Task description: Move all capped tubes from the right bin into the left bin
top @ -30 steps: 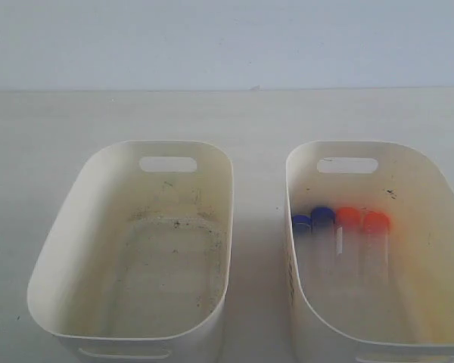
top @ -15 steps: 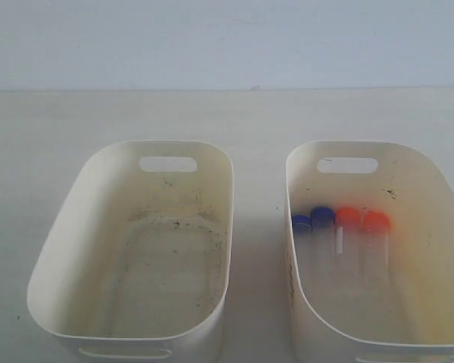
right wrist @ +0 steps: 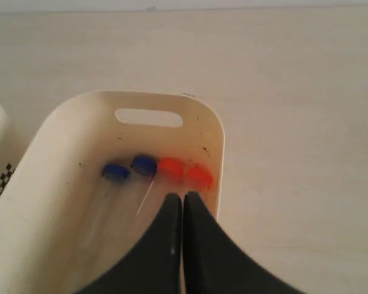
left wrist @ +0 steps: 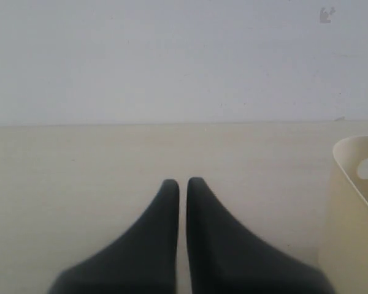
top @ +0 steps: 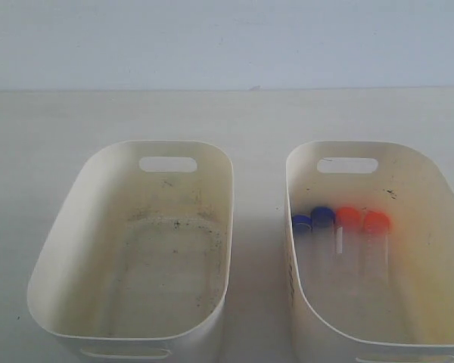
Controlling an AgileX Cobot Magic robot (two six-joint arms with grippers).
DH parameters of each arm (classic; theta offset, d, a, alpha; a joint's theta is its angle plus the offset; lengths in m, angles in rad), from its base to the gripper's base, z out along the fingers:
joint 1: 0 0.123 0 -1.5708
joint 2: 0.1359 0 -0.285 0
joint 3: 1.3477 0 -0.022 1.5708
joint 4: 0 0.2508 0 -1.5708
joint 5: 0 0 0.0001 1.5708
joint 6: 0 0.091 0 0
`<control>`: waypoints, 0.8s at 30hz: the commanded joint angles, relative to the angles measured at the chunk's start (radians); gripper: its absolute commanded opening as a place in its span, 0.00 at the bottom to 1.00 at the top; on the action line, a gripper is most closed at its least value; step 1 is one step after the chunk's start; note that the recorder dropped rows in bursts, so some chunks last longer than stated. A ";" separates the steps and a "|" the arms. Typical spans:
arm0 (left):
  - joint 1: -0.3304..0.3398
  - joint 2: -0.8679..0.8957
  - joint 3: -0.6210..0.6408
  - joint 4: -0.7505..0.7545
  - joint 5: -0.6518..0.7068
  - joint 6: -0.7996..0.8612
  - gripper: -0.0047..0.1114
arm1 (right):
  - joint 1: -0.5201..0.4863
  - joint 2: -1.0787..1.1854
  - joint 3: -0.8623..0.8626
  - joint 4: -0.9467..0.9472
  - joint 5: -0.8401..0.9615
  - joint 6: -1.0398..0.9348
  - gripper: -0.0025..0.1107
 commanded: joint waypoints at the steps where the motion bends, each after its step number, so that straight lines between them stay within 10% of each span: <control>1: -0.007 0.004 -0.002 -0.003 -0.007 -0.004 0.08 | -0.002 -0.001 -0.009 0.008 0.089 -0.001 0.02; 18: -0.007 0.004 -0.002 -0.003 -0.007 -0.004 0.08 | 0.010 0.367 -0.417 0.338 0.318 -0.104 0.12; 24: -0.007 0.004 -0.002 -0.003 -0.007 -0.004 0.08 | 0.196 0.406 -0.418 0.180 0.317 0.021 0.12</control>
